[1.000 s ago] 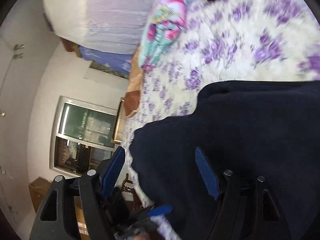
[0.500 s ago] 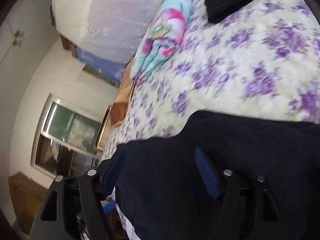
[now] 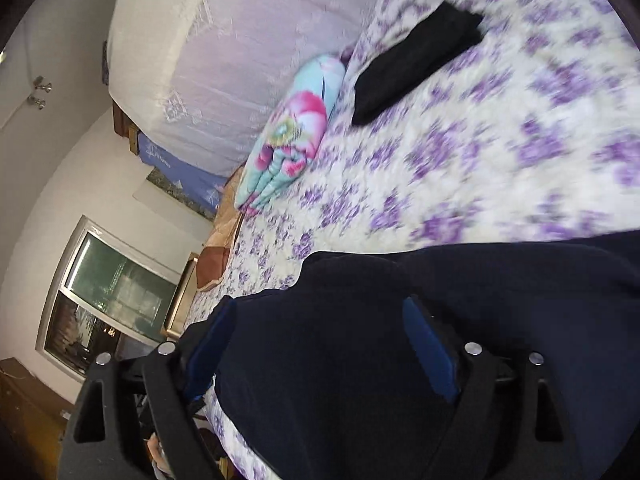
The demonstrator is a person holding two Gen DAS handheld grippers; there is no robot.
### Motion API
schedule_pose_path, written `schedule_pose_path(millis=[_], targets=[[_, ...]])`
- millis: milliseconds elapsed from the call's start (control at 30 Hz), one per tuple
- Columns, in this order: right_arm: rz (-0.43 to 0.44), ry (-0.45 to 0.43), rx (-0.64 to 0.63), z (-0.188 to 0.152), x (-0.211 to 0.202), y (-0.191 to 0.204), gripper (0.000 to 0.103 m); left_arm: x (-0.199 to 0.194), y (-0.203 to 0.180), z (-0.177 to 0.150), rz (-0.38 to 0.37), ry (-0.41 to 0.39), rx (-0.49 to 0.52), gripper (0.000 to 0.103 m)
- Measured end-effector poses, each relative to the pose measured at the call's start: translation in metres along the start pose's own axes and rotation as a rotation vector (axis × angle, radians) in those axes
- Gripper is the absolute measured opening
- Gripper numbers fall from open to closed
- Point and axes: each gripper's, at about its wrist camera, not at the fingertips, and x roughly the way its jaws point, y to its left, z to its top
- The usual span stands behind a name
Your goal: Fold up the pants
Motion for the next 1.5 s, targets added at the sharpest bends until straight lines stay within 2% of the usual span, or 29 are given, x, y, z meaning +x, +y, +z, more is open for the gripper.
schedule_pose_path(millis=[67,167,233,333,400,467,567,733,833,967,1033,1167,1333,1500], targets=[[-0.017,-0.065,0.023,-0.01,-0.041,-0.011,0.086,0.009,-0.029,-0.005,-0.067,0.027,0.062,0.08],[-0.058,-0.16,0.051,-0.031,-0.101,-0.028,0.086,0.028,-0.066,-0.019,-0.108,0.07,0.145,0.092],[-0.103,-0.227,0.077,-0.05,-0.148,-0.039,0.086,0.047,-0.088,-0.032,-0.124,0.111,0.197,0.092],[-0.162,-0.303,0.151,-0.081,-0.212,-0.061,0.086,0.083,-0.112,-0.055,-0.169,0.22,0.225,0.093],[-0.142,-0.33,0.242,-0.1,-0.246,-0.079,0.086,0.102,-0.12,-0.068,-0.202,0.274,0.234,0.093],[-0.11,-0.337,0.294,-0.113,-0.263,-0.091,0.086,0.116,-0.129,-0.082,-0.179,0.287,0.268,0.096],[-0.13,-0.331,0.329,-0.12,-0.265,-0.107,0.086,0.128,-0.132,-0.093,-0.101,0.26,0.339,0.097],[-0.17,-0.303,0.416,-0.109,-0.236,-0.146,0.087,0.128,-0.134,-0.109,-0.043,0.244,0.458,0.097],[-0.165,-0.37,0.392,-0.093,-0.242,-0.133,0.088,0.129,-0.136,-0.113,-0.015,0.23,0.504,0.098],[-0.153,-0.368,0.262,-0.072,-0.246,-0.101,0.091,0.132,-0.138,-0.121,0.024,0.198,0.554,0.098],[-0.183,-0.383,0.272,-0.066,-0.25,-0.105,0.091,0.132,-0.139,-0.126,0.038,0.18,0.586,0.098],[-0.165,-0.387,0.32,-0.06,-0.249,-0.121,0.092,0.132,-0.14,-0.131,0.058,0.164,0.631,0.098],[-0.224,-0.361,0.372,-0.078,-0.255,-0.137,0.092,0.131,-0.138,-0.13,0.051,0.16,0.628,0.098],[-0.209,-0.439,0.388,-0.099,-0.262,-0.154,0.091,0.134,-0.141,-0.132,0.08,0.158,0.632,0.098]])
